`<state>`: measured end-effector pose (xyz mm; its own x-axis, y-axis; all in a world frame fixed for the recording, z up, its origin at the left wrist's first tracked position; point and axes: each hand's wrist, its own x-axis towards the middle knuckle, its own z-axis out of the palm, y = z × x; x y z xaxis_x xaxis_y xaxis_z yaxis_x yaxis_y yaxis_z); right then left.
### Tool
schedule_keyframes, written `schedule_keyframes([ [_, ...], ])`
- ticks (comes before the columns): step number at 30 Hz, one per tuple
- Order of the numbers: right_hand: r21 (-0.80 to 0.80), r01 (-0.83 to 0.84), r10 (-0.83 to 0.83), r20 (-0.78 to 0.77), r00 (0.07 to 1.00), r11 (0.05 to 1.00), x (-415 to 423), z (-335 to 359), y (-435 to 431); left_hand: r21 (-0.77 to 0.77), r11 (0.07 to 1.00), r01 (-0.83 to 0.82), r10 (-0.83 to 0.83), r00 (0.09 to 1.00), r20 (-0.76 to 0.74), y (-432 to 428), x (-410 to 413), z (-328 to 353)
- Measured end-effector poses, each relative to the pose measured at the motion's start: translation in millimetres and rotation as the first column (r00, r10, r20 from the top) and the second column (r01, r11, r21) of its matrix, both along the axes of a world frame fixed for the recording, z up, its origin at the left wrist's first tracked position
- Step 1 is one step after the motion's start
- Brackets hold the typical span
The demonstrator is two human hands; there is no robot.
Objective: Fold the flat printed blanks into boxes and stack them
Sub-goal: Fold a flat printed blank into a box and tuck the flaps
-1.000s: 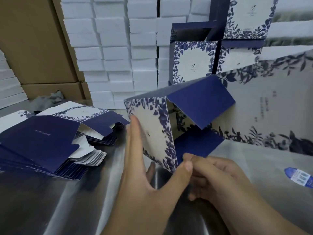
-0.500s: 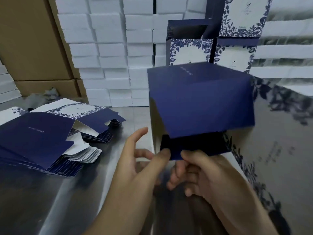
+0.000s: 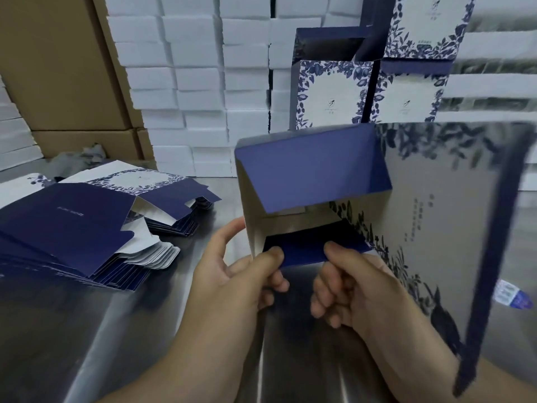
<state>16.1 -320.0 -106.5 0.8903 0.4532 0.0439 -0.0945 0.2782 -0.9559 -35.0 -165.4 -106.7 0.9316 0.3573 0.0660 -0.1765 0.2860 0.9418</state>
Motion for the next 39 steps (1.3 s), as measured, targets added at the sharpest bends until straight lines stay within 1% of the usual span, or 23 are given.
schedule_keyframes([
  [2,-0.055,-0.007,0.009,0.034,0.999,0.998,0,-4,1,-0.012,1.0,0.025,-0.025,1.0,-0.013,-1,-1,3],
  [4,-0.09,-0.049,0.052,0.031,0.998,0.995,3,-2,1,-0.003,0.998,0.065,-0.065,0.998,-0.012,-1,-2,5],
  [5,-0.102,-0.044,0.047,0.021,0.999,0.994,4,-1,1,0.011,0.997,0.076,-0.076,0.997,-0.008,-1,-2,5],
  [8,-0.064,0.04,-0.043,-0.051,0.998,0.997,1,2,3,0.041,0.997,0.072,-0.072,0.997,0.009,0,1,1],
  [12,-0.04,0.202,-0.204,-0.063,0.977,0.979,0,3,3,0.055,0.993,0.1,-0.101,0.995,0.012,2,2,4],
  [15,-0.047,0.247,-0.251,-0.079,0.965,0.968,8,3,2,0.058,0.99,0.126,-0.126,0.992,0.001,9,9,4],
  [17,-0.056,0.263,-0.266,-0.054,0.963,0.963,13,3,1,0.02,0.996,0.09,-0.09,0.996,-0.008,14,17,3],
  [20,-0.038,0.289,-0.291,-0.066,0.955,0.957,20,5,-4,-0.089,0.995,-0.051,0.055,0.998,0.037,17,24,6],
  [21,-0.025,0.308,-0.309,-0.072,0.948,0.951,22,6,-6,-0.102,0.99,-0.094,0.101,0.993,0.061,17,27,7],
  [22,-0.018,0.325,-0.326,-0.065,0.943,0.946,22,6,-7,-0.08,0.988,-0.131,0.138,0.987,0.083,17,29,8],
  [24,-0.031,0.362,-0.362,0.014,0.932,0.932,23,7,-7,0.016,0.985,-0.173,0.17,0.978,0.119,14,33,14],
  [27,-0.048,0.413,-0.397,0.197,0.897,0.909,22,13,-9,0.102,0.977,-0.189,0.173,0.973,0.151,14,38,17],
  [30,-0.075,0.42,-0.361,0.392,0.846,0.904,20,15,-16,0.15,0.966,-0.212,0.183,0.965,0.19,15,38,12],
  [33,-0.083,0.428,-0.338,0.487,0.805,0.9,20,12,-21,0.208,0.953,-0.222,0.184,0.965,0.186,10,36,10],
  [35,-0.088,0.452,-0.318,0.591,0.741,0.888,17,12,-20,0.222,0.959,-0.175,0.132,0.972,0.196,6,33,9],
  [37,-0.081,0.503,-0.314,0.694,0.648,0.86,15,10,-19,0.224,0.97,-0.094,0.052,0.981,0.188,5,32,9],
  [39,-0.057,0.516,-0.304,0.751,0.586,0.854,15,7,-18,0.195,0.98,-0.028,-0.009,0.982,0.189,5,31,9],
])
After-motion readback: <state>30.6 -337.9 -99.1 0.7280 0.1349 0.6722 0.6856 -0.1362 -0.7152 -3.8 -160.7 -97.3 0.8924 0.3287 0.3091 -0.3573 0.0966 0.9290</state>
